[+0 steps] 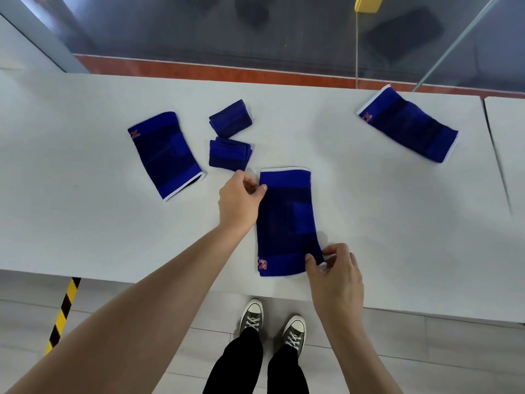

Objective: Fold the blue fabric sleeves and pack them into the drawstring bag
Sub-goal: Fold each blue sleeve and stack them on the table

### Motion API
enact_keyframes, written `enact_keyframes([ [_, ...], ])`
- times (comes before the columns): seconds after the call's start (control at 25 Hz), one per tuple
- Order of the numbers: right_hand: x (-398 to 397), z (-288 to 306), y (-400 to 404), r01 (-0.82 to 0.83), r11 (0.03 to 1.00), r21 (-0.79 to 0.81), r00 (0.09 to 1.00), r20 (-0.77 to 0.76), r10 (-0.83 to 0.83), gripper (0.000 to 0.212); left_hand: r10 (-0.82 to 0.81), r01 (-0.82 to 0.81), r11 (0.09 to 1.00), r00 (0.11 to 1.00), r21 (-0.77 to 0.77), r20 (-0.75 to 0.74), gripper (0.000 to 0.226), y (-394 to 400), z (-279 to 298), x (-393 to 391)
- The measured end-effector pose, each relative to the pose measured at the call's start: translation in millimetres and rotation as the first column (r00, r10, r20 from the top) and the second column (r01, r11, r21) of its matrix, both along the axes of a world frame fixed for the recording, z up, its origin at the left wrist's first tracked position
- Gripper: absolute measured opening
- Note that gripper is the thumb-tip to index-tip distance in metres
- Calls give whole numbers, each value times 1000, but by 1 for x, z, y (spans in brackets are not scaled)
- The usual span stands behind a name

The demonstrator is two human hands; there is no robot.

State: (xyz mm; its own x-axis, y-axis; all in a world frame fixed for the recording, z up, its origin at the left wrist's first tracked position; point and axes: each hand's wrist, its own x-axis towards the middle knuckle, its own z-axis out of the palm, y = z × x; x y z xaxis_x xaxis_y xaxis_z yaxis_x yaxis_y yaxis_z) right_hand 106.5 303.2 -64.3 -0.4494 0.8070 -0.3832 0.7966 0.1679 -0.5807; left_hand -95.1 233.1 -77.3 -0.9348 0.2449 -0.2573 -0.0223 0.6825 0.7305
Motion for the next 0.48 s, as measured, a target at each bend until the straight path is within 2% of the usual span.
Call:
enact_keyframes([
  [0.16,-1,1,-2,8,999,34,999,-35,-7,21,-77,74,991,997,-111,-25,10,-37,19,39],
  [0.36,-1,0,-12,-49,996,71,994,-97,56,15,-146,155,986,981,-61,131,22,-74,21,109],
  [0.44,-3,1,-15,-31,999,34,995,-95,34,16,-90,98,994,986,-49,138,24,-69,20,116],
  [0.48,-3,3,-15,2,999,-34,994,-107,-6,14,-37,45,998,986,-46,162,24,-67,21,116],
])
